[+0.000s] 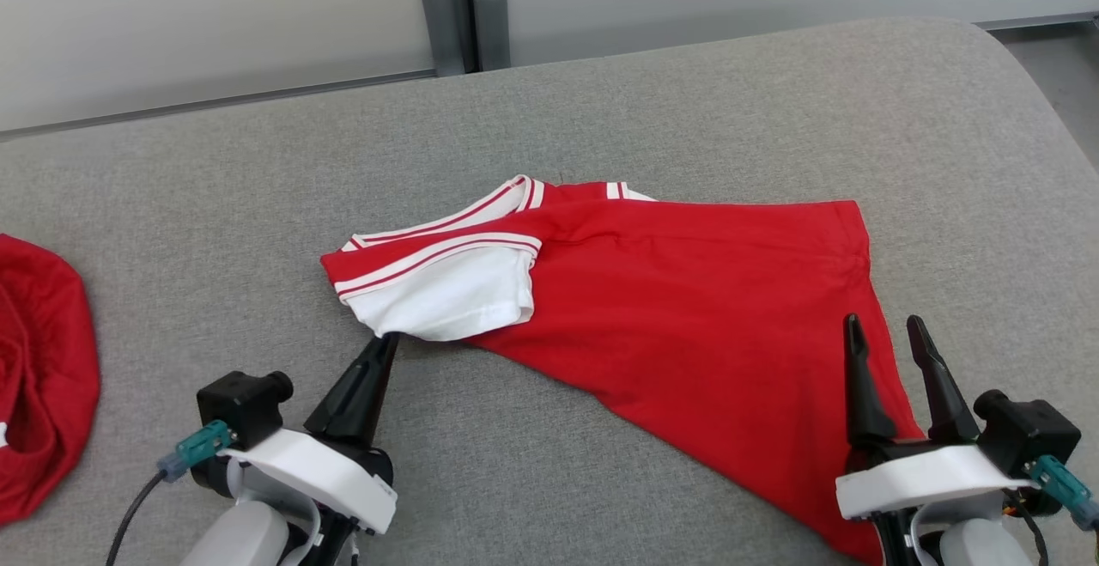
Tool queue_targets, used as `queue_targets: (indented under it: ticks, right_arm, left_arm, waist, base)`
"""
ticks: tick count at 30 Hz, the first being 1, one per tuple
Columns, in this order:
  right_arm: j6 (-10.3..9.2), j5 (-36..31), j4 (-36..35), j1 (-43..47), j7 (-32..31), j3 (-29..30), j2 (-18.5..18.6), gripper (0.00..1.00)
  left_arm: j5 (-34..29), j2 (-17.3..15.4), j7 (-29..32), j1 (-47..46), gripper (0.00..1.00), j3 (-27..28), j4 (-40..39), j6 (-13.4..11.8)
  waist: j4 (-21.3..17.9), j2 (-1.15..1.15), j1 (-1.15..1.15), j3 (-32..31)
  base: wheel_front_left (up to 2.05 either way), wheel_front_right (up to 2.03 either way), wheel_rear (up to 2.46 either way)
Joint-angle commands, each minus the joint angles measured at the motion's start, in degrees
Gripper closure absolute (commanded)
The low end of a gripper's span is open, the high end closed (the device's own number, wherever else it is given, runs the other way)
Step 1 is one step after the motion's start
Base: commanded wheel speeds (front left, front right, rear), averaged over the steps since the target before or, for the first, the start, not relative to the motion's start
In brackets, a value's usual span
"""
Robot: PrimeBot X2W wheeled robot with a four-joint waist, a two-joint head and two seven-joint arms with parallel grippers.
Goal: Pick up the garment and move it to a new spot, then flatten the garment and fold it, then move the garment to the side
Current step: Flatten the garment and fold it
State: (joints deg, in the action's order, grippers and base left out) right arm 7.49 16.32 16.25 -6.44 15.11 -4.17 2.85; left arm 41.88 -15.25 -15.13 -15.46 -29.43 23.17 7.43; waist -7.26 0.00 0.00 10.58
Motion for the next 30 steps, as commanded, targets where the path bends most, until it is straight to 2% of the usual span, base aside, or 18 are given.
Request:
queue_targets:
  ticks: [1,5,12,16,29,30]
  right_arm:
    - [0.0,1.0,1.4,-1.7,0.1,-0.2,0.4,0.0]
    - [-0.01,4.8,7.6,-5.4,0.1,-2.3,4.1,0.0]
    - [0.0,10.7,18.7,-14.5,-2.6,-8.7,13.1,0.0]
    - [0.0,14.2,22.1,-18.1,-5.0,-12.7,15.9,0.0]
    - [-0.01,24.4,29.3,-25.4,-6.2,-23.8,19.1,0.0]
    - [-0.01,25.3,29.6,-25.8,-6.2,-24.6,19.2,0.03]
  left_arm:
    - [0.2,-0.7,0.0,0.8,1.0,0.8,-0.7,0.0]
    - [0.1,-2.3,0.0,0.6,1.0,3.1,-2.6,-0.6]
    - [-0.1,-3.5,0.1,-0.5,1.0,4.5,-3.8,-1.5]
    - [-0.3,-3.9,0.2,-1.1,1.0,4.7,-4.0,-1.7]
    - [-0.5,-4.6,0.3,-1.7,1.0,4.3,-3.5,-1.9]
    - [-0.5,-4.6,0.3,-1.7,1.0,4.2,-3.4,-1.9]
  waist:
    - [0.3,0.0,0.0,0.1]
    - [0.6,0.0,0.0,0.8]
    - [1.4,0.0,0.0,2.7]
    - [2.0,0.0,0.0,3.6]
    - [3.4,0.0,0.0,5.1]
    - [3.5,0.0,0.0,5.1]
  base:
    - [0.0,0.0,0.0]
    - [0.0,0.0,0.0]
    - [0.0,0.0,0.0]
    - [0.0,0.0,0.0]
    - [0.0,0.0,0.0]
    - [0.0,0.0,0.0]
